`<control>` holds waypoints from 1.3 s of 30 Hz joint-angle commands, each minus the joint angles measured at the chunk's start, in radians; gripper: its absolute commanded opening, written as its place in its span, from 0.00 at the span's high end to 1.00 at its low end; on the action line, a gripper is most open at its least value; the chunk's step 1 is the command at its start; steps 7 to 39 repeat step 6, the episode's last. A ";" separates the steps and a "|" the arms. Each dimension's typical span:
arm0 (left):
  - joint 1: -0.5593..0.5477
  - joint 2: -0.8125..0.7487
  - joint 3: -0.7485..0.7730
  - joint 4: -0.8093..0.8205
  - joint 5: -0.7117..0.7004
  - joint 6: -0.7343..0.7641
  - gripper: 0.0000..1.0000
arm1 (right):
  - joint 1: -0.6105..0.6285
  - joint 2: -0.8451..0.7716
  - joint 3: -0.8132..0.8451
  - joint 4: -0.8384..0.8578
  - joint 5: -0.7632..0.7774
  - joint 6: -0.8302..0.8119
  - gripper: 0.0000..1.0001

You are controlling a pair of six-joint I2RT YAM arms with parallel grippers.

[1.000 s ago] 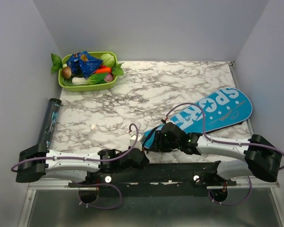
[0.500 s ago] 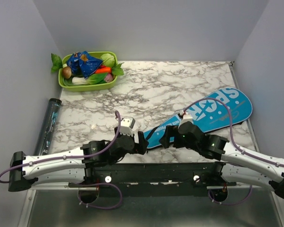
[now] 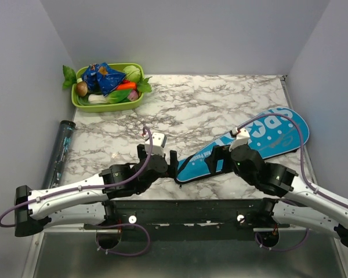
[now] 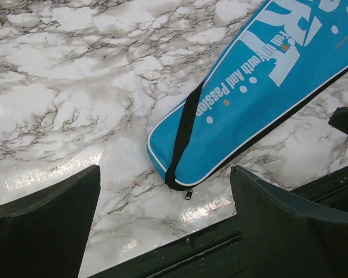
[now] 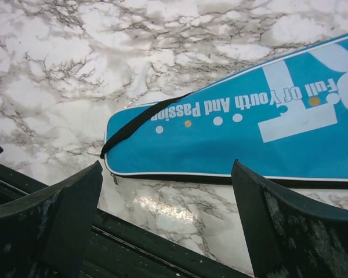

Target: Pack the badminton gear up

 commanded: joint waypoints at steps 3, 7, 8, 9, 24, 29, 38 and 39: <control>0.004 0.044 0.041 -0.008 -0.028 0.033 0.01 | 0.000 -0.100 -0.035 0.035 -0.003 -0.118 0.00; 0.004 0.055 0.038 -0.001 -0.032 0.023 0.01 | -0.002 -0.098 -0.027 0.020 0.017 -0.104 0.00; 0.004 0.055 0.038 -0.001 -0.032 0.023 0.01 | -0.002 -0.098 -0.027 0.020 0.017 -0.104 0.00; 0.004 0.055 0.038 -0.001 -0.032 0.023 0.01 | -0.002 -0.098 -0.027 0.020 0.017 -0.104 0.00; 0.004 0.055 0.038 -0.001 -0.032 0.023 0.01 | -0.002 -0.098 -0.027 0.020 0.017 -0.104 0.00; 0.004 0.055 0.038 -0.001 -0.032 0.023 0.01 | -0.002 -0.098 -0.027 0.020 0.017 -0.104 0.00; 0.004 0.055 0.038 -0.001 -0.032 0.023 0.01 | -0.002 -0.098 -0.027 0.020 0.017 -0.104 0.00; 0.004 0.055 0.038 -0.001 -0.032 0.023 0.01 | -0.002 -0.098 -0.027 0.020 0.017 -0.104 0.00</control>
